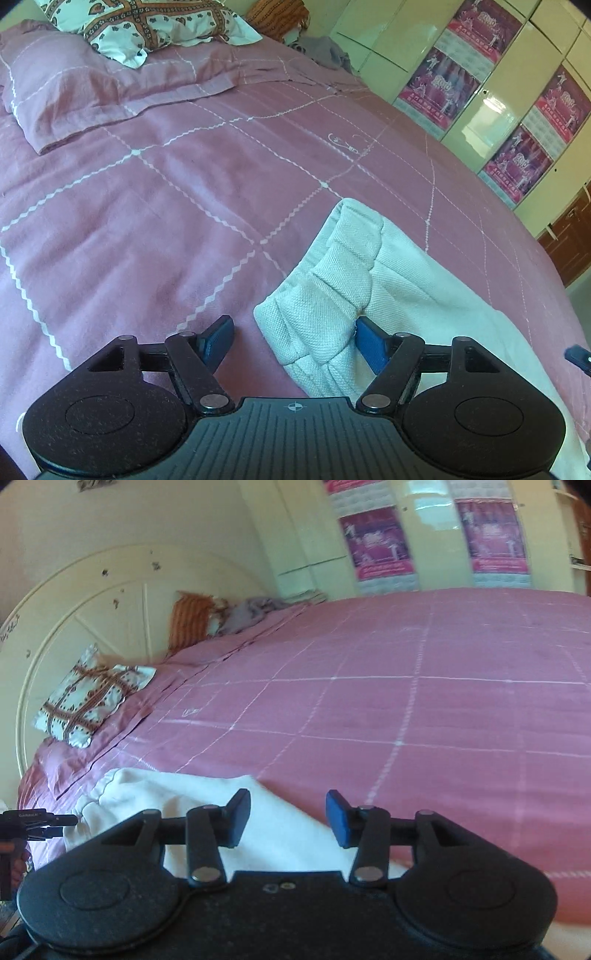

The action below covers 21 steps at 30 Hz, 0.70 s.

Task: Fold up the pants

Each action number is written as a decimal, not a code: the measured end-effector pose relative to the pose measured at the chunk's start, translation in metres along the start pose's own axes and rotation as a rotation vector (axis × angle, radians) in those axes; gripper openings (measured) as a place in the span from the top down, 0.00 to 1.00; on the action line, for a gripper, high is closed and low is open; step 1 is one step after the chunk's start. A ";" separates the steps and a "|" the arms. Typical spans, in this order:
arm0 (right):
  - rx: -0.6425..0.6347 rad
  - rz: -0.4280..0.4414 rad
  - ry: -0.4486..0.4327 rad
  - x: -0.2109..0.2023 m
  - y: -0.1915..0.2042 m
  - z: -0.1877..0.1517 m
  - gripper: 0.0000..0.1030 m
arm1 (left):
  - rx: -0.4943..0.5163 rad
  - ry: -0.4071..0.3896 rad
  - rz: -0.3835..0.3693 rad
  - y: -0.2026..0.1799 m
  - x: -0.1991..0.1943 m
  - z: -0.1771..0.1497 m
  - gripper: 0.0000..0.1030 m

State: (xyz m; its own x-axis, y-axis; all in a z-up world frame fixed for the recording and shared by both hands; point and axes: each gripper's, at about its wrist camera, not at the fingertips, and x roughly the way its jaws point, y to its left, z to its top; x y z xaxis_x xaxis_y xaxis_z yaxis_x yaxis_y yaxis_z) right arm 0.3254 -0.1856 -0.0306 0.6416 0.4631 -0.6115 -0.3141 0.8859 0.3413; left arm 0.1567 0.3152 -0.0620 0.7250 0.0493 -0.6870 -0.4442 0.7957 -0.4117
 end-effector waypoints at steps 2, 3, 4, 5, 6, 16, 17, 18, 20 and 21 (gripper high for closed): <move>-0.021 0.041 0.069 0.044 0.011 0.012 0.56 | 0.002 0.000 -0.044 0.002 0.004 -0.002 0.59; -0.033 0.047 0.095 0.061 0.014 0.016 0.56 | 0.001 -0.003 -0.046 0.003 0.004 -0.004 0.60; -0.044 0.058 0.119 0.075 0.017 0.016 0.56 | 0.009 -0.008 -0.052 0.003 0.005 -0.004 0.63; -0.047 0.067 0.142 0.087 0.019 0.018 0.56 | 0.007 -0.011 -0.062 0.005 0.004 -0.005 0.63; -0.051 0.077 0.164 0.098 0.018 0.018 0.56 | 0.002 -0.012 -0.072 0.006 0.004 -0.005 0.64; -0.003 0.250 0.279 0.130 0.004 0.020 0.83 | -0.010 -0.037 -0.128 0.016 0.000 -0.007 0.67; 0.018 0.282 0.286 0.130 0.003 0.020 0.84 | -0.007 -0.043 -0.130 0.016 -0.001 -0.007 0.67; 0.039 0.315 0.285 0.130 0.002 0.021 0.84 | -0.005 -0.048 -0.132 0.015 -0.002 -0.008 0.67; 0.038 0.318 0.292 0.134 0.005 0.020 0.82 | -0.004 -0.043 -0.133 0.017 0.001 -0.007 0.67; 0.025 0.289 0.299 0.138 0.008 0.020 0.81 | -0.011 -0.035 -0.137 0.019 0.003 -0.006 0.67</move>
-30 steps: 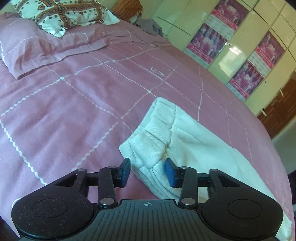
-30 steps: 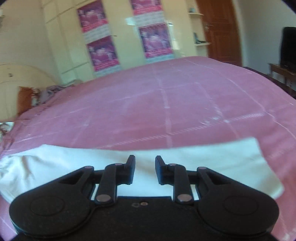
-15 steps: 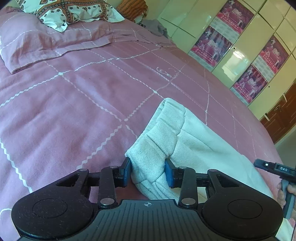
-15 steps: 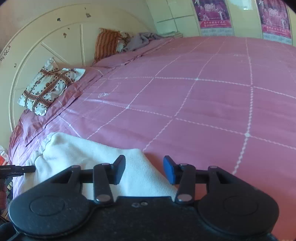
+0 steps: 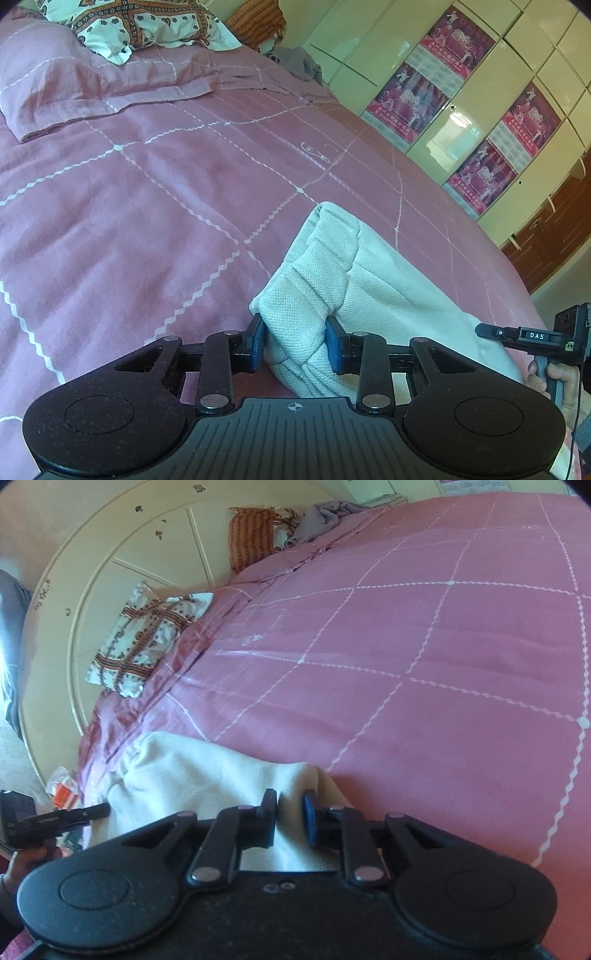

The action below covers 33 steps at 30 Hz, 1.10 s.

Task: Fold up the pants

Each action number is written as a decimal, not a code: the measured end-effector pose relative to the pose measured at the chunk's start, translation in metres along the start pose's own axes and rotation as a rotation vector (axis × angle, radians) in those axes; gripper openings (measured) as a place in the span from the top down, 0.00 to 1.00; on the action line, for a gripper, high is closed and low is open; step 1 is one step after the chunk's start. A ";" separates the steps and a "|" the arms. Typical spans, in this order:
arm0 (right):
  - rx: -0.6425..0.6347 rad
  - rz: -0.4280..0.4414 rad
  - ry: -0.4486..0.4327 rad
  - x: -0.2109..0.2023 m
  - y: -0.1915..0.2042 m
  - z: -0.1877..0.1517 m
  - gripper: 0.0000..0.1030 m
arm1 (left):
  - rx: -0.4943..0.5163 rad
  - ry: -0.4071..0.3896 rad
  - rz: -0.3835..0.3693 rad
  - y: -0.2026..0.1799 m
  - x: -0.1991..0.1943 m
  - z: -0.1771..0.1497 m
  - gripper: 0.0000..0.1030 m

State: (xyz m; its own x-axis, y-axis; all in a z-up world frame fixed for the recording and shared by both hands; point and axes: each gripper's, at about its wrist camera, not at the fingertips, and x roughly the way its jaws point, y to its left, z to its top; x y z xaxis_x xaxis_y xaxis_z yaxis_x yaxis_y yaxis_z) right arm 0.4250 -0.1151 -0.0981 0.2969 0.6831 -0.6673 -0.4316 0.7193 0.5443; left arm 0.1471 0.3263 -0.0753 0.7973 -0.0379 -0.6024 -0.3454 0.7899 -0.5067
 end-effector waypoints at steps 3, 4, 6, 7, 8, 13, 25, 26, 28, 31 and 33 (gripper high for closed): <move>-0.081 -0.097 -0.003 0.007 0.015 0.002 0.97 | -0.005 -0.045 -0.042 -0.001 -0.014 0.004 0.75; -0.100 -0.102 -0.041 0.002 0.021 0.003 0.98 | 0.005 -0.062 -0.047 -0.002 -0.021 0.002 0.76; -0.094 -0.123 -0.110 -0.008 0.028 0.006 0.98 | 0.030 -0.047 -0.017 0.000 -0.021 -0.003 0.76; -0.099 -0.151 -0.098 -0.005 0.028 0.004 0.98 | 0.019 -0.027 -0.007 0.006 -0.015 -0.007 0.76; -0.127 -0.214 -0.050 0.007 0.027 0.000 0.98 | -0.006 -0.019 -0.017 0.013 -0.010 -0.010 0.76; -0.072 -0.300 -0.116 0.006 0.029 -0.013 0.82 | 0.044 -0.013 0.036 0.008 -0.029 -0.002 0.47; 0.035 -0.433 -0.249 -0.123 0.025 -0.127 0.81 | 0.439 0.072 -0.003 -0.117 0.011 -0.014 0.45; 0.050 -0.456 -0.253 -0.132 0.020 -0.137 0.81 | 0.436 0.115 0.019 -0.116 0.019 -0.018 0.45; 0.106 -0.498 -0.255 -0.158 0.001 -0.155 0.79 | 0.425 0.129 0.017 -0.110 0.019 -0.024 0.45; 0.219 -0.643 -0.286 -0.217 -0.039 -0.191 0.91 | 0.422 0.128 0.015 -0.106 0.005 -0.027 0.45; 0.312 -0.780 -0.344 -0.264 -0.064 -0.217 0.91 | 0.429 0.129 0.011 -0.105 -0.002 -0.028 0.45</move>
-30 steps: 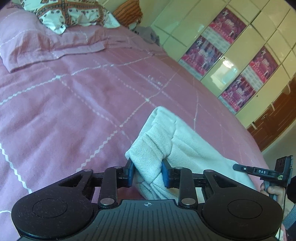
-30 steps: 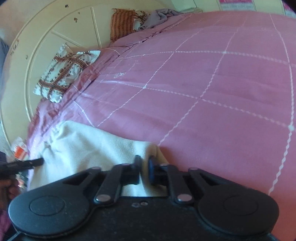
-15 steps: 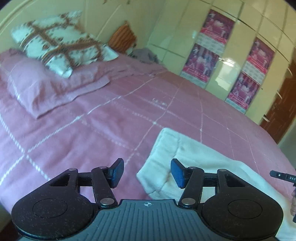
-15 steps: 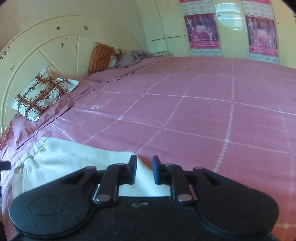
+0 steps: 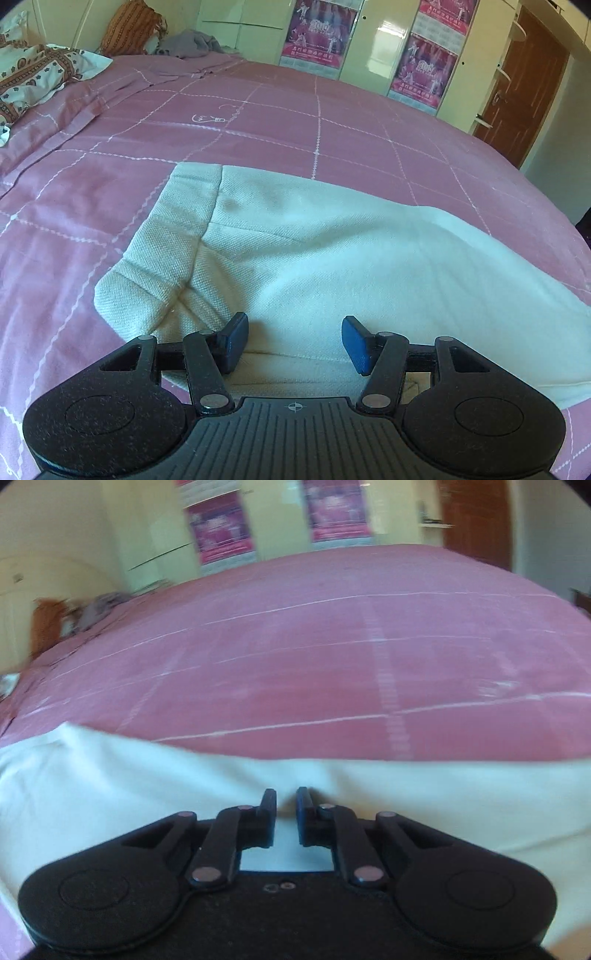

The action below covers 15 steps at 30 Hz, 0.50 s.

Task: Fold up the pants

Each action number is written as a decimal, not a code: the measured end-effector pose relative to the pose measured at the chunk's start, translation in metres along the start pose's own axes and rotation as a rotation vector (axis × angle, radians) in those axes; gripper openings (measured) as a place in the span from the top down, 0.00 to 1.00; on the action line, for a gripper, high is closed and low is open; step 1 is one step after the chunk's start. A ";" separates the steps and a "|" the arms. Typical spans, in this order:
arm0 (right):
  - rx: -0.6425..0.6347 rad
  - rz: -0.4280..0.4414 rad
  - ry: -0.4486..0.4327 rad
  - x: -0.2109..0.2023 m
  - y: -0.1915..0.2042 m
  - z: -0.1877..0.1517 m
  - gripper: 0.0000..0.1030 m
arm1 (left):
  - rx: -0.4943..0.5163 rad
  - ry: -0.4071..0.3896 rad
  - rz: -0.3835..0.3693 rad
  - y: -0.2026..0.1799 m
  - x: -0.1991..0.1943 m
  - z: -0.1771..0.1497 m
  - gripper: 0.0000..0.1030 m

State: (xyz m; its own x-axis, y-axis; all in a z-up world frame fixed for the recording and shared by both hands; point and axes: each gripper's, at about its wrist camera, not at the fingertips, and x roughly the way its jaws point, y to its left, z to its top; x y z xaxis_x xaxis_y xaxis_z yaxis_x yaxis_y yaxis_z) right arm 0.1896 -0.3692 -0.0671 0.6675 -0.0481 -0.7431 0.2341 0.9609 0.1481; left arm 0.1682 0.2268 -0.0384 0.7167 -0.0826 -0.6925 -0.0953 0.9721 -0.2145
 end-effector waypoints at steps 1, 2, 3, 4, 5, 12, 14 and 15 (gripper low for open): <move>0.054 -0.073 -0.015 -0.011 -0.028 -0.001 0.91 | 0.007 0.002 0.000 0.000 -0.002 -0.001 0.45; 0.123 -0.094 -0.037 -0.026 -0.053 -0.003 0.89 | 0.010 0.000 -0.001 0.001 -0.004 -0.002 0.45; 0.202 -0.084 -0.083 -0.047 -0.075 -0.007 0.74 | 0.010 -0.003 -0.003 0.001 -0.006 -0.003 0.45; 0.256 -0.064 -0.146 -0.071 -0.090 -0.014 0.71 | 0.011 -0.009 -0.004 0.003 -0.007 -0.004 0.45; 0.299 -0.048 -0.194 -0.092 -0.102 -0.022 0.71 | 0.009 -0.019 -0.005 0.004 -0.008 -0.006 0.45; 0.633 0.071 -0.242 -0.151 -0.152 -0.111 0.72 | -0.028 -0.049 -0.037 0.012 -0.014 -0.017 0.45; 0.726 0.107 -0.229 -0.139 -0.164 -0.126 0.71 | -0.050 -0.045 -0.050 0.016 -0.013 -0.016 0.45; 0.768 0.121 -0.223 -0.131 -0.167 -0.131 0.70 | -0.061 -0.043 -0.055 0.017 -0.013 -0.015 0.45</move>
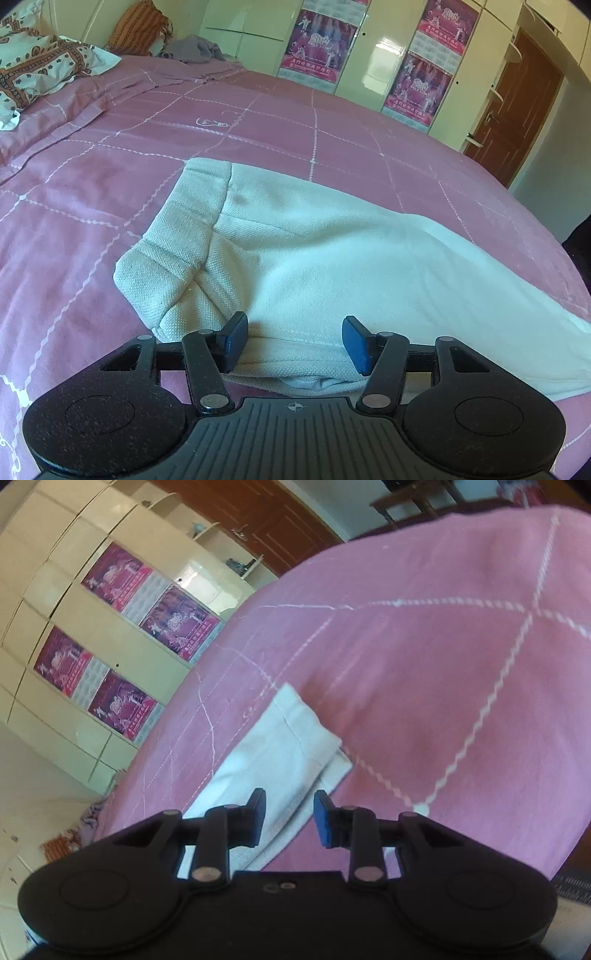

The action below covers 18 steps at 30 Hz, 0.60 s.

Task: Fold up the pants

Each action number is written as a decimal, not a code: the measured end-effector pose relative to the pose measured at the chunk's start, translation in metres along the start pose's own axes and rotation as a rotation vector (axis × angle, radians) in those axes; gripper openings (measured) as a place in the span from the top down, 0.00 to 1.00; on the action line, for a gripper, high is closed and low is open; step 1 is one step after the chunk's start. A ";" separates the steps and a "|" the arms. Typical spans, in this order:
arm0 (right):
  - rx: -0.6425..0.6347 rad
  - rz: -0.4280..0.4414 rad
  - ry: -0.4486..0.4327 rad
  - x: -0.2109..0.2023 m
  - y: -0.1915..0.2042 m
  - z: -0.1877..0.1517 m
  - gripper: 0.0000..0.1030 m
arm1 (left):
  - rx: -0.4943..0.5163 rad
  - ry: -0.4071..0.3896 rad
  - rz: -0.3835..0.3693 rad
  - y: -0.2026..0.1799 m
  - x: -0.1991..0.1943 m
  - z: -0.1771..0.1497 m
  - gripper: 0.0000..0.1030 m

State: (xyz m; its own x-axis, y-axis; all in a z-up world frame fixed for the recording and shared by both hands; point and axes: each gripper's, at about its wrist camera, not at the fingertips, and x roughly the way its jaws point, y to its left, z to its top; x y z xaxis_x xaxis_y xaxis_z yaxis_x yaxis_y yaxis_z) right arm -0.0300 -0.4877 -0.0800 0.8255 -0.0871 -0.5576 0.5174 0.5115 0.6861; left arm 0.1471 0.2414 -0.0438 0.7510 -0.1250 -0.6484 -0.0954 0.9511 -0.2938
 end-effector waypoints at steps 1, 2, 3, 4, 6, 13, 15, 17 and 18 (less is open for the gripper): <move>0.036 -0.005 0.015 0.010 -0.007 -0.002 0.73 | -0.011 0.002 -0.005 0.002 0.002 0.001 0.45; 0.069 -0.009 0.026 0.020 -0.013 -0.005 0.75 | -0.019 0.002 -0.008 0.003 0.002 0.001 0.45; 0.091 0.002 0.022 0.027 -0.017 -0.008 0.78 | -0.024 0.001 -0.010 0.004 0.002 0.001 0.45; 0.115 0.009 0.018 0.034 -0.017 -0.010 0.81 | -0.028 -0.001 -0.010 0.004 0.004 0.000 0.45; 0.147 0.034 -0.004 0.038 -0.021 -0.007 0.80 | -0.029 -0.006 -0.008 0.004 0.005 -0.001 0.45; 0.131 0.039 0.012 0.040 -0.015 -0.005 0.75 | -0.019 -0.003 -0.009 0.002 0.005 -0.001 0.42; 0.074 0.011 -0.029 0.021 -0.006 -0.011 0.67 | -0.014 0.000 -0.014 0.003 0.006 0.000 0.42; 0.041 0.039 -0.058 0.006 -0.004 -0.014 0.70 | -0.014 -0.003 -0.017 0.004 0.007 -0.001 0.41; 0.041 0.071 -0.062 0.004 -0.004 -0.014 0.72 | -0.015 -0.005 -0.019 0.003 0.007 -0.001 0.40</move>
State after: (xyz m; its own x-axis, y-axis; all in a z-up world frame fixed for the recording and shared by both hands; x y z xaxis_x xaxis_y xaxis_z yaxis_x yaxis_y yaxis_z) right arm -0.0319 -0.4785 -0.0911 0.8724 -0.1055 -0.4774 0.4646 0.4827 0.7424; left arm 0.1515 0.2433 -0.0505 0.7563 -0.1414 -0.6388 -0.0905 0.9444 -0.3162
